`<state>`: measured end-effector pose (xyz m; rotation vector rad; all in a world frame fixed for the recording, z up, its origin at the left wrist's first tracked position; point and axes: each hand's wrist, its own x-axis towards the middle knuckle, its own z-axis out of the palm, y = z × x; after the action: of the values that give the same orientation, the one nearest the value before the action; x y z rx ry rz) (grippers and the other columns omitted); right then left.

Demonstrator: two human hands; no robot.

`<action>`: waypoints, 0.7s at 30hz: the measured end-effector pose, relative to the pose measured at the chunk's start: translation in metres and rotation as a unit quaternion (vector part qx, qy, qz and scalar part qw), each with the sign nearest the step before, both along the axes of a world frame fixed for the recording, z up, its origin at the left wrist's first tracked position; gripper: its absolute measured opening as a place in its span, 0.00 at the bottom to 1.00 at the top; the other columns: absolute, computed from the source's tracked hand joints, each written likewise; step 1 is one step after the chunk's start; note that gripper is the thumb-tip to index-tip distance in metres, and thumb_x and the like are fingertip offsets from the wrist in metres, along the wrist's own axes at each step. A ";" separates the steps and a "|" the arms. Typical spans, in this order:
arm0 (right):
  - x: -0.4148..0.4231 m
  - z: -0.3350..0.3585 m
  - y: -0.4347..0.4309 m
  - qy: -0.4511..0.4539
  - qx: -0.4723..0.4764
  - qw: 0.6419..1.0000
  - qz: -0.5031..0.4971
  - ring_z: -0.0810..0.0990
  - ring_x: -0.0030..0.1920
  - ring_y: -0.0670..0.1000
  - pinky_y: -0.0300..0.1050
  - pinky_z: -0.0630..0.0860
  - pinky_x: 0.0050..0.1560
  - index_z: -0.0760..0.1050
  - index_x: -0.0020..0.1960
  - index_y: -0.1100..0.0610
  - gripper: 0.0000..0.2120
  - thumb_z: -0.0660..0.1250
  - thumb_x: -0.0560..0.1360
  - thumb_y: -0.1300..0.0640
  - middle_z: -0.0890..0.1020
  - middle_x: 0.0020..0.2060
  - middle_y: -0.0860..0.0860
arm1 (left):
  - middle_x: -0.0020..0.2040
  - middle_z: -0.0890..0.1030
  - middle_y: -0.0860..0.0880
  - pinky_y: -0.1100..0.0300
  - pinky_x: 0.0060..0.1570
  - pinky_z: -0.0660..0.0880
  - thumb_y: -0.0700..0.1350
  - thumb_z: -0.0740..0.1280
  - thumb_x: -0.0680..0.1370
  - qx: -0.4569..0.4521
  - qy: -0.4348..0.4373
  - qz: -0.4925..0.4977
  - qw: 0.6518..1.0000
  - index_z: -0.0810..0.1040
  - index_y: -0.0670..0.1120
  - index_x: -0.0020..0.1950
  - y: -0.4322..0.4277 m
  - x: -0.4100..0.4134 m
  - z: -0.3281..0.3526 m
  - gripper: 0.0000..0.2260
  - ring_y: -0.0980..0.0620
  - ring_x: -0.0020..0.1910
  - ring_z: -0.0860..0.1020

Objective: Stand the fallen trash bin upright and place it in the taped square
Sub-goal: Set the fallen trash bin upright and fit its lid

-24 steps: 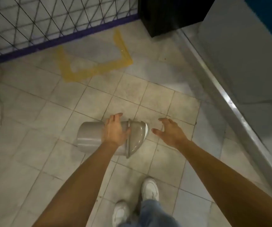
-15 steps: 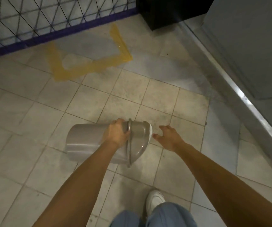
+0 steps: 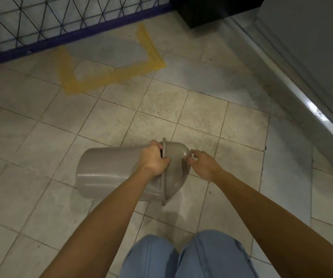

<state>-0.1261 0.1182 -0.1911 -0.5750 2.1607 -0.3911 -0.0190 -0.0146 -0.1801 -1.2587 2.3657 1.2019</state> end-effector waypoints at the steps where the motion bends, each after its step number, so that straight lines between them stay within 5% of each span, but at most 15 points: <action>1: 0.000 0.000 0.000 -0.003 -0.007 1.000 -0.004 0.69 0.69 0.59 0.51 0.64 0.67 0.61 0.74 0.54 0.28 0.52 0.79 0.41 0.70 0.70 0.58 | 0.45 0.80 0.44 0.58 0.42 0.72 0.45 0.70 0.71 0.002 0.005 0.002 1.000 0.69 0.44 0.57 -0.002 0.001 0.000 0.18 0.45 0.47 0.79; 6: -0.003 0.003 0.000 -0.001 -0.039 0.999 -0.025 0.67 0.71 0.57 0.47 0.61 0.69 0.63 0.73 0.57 0.24 0.47 0.82 0.48 0.70 0.71 0.57 | 0.36 0.78 0.46 0.48 0.39 0.79 0.42 0.69 0.71 0.047 0.079 0.054 0.994 0.67 0.46 0.53 -0.015 0.007 0.007 0.15 0.44 0.34 0.80; 10: -0.008 0.001 0.001 -0.019 -0.010 0.999 -0.042 0.66 0.72 0.57 0.47 0.61 0.70 0.60 0.75 0.57 0.23 0.50 0.82 0.50 0.67 0.73 0.56 | 0.34 0.73 0.49 0.58 0.24 0.77 0.40 0.69 0.72 0.086 0.138 0.093 0.982 0.67 0.46 0.53 -0.031 0.008 0.024 0.14 0.57 0.19 0.75; 21: -0.021 0.011 -0.001 -0.053 -0.029 0.991 -0.115 0.72 0.63 0.58 0.52 0.68 0.64 0.53 0.75 0.57 0.28 0.57 0.78 0.52 0.68 0.71 0.59 | 0.35 0.72 0.47 0.65 0.20 0.72 0.36 0.66 0.74 0.180 0.283 0.155 0.930 0.68 0.42 0.54 -0.059 0.014 0.058 0.11 0.55 0.25 0.73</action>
<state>-0.1471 0.1175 -0.1804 -0.3281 2.1240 -0.5973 -0.0045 -0.0732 -0.1218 -1.3156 2.1590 2.2402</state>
